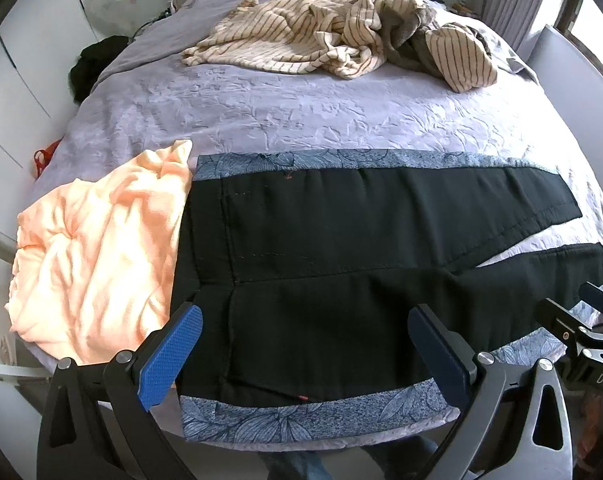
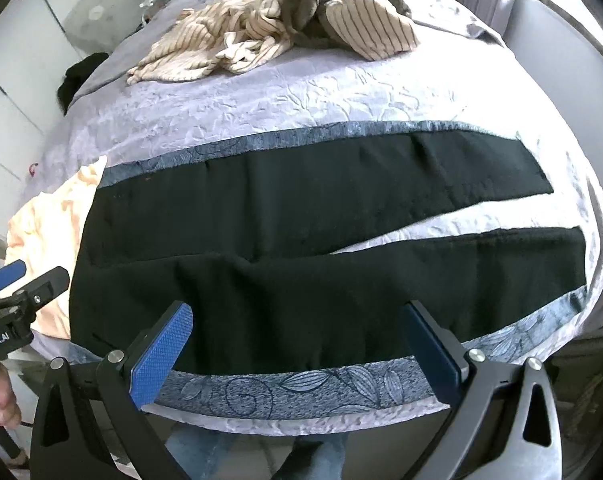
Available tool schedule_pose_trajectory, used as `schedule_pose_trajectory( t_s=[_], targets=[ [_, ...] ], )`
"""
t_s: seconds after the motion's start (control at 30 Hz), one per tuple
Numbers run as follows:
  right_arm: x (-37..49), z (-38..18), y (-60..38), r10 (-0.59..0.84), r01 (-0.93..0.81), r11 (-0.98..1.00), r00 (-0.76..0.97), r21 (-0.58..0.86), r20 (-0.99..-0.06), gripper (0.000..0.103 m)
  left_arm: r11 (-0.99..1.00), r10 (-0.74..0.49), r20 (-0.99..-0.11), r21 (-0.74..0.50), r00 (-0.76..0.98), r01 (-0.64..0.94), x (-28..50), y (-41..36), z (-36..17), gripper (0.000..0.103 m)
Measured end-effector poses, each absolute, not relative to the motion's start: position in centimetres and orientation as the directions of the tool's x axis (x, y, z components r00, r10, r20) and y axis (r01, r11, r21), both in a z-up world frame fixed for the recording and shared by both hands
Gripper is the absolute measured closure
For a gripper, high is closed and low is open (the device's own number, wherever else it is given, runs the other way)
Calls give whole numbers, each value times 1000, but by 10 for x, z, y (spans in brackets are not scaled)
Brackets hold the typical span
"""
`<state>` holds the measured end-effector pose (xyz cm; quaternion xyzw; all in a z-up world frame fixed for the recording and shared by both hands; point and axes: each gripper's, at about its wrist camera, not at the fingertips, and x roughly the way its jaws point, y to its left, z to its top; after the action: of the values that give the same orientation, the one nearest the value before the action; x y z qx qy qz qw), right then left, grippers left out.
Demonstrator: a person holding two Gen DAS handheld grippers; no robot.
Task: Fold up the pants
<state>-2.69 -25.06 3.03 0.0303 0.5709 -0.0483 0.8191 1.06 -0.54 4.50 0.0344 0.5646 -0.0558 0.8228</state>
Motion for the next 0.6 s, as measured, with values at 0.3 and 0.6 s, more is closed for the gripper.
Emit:
schedule_pose_trajectory(
  t_s=[0.3, 0.6],
  targets=[
    [-30, 34, -247, -76, 96, 994, 355, -45, -932, 0, 990, -50, -931, 1, 362, 140, 7, -7, 45, 0],
    [-34, 37, -245, -97, 97, 993, 363, -66, -927, 0, 989, -41, -931, 13, 363, 145, 4, -5, 48, 0]
  ],
)
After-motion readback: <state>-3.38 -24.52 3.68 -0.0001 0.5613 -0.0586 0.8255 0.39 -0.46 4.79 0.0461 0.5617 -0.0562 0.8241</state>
